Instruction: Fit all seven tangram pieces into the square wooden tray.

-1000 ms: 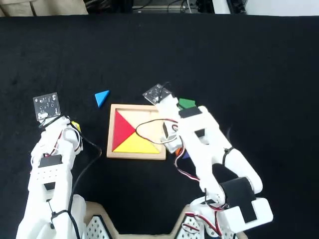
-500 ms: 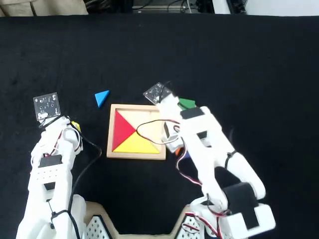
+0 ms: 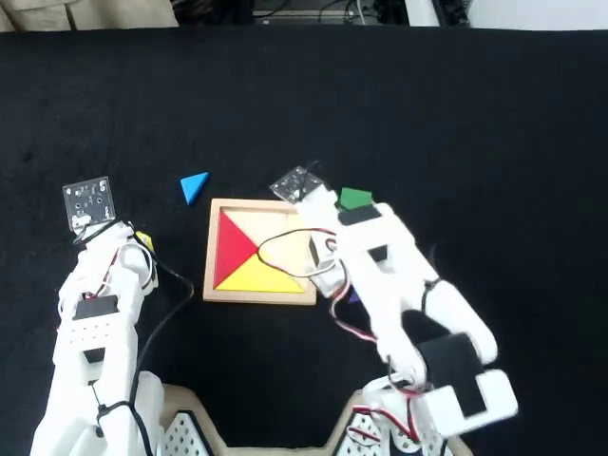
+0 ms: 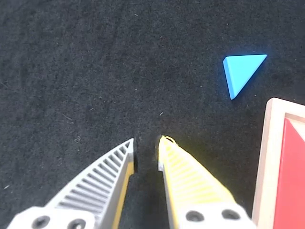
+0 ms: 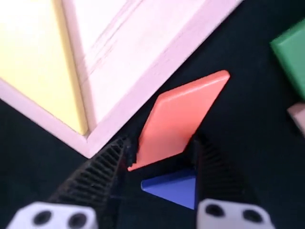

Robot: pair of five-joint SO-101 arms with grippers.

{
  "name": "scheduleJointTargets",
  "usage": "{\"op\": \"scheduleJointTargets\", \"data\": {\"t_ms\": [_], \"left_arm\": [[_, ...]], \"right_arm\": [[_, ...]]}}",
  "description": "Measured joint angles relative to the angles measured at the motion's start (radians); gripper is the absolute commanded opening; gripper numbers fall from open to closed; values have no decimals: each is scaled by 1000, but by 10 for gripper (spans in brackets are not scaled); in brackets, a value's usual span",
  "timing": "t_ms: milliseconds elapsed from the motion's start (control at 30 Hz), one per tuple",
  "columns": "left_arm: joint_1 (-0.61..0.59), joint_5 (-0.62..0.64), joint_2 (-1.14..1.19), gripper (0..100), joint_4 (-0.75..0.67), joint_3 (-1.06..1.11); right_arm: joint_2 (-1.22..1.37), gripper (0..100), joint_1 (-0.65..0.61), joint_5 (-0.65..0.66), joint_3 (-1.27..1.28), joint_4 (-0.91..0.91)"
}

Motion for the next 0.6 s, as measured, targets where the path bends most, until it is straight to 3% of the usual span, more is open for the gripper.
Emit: {"op": "scheduleJointTargets", "data": {"t_ms": [333,600], "left_arm": [[0,0,0,98,0,0],[0,0,0,98,0,0]], "right_arm": [[40,188,0,0,-25,0],[-178,188,2,2,-11,48]]}}
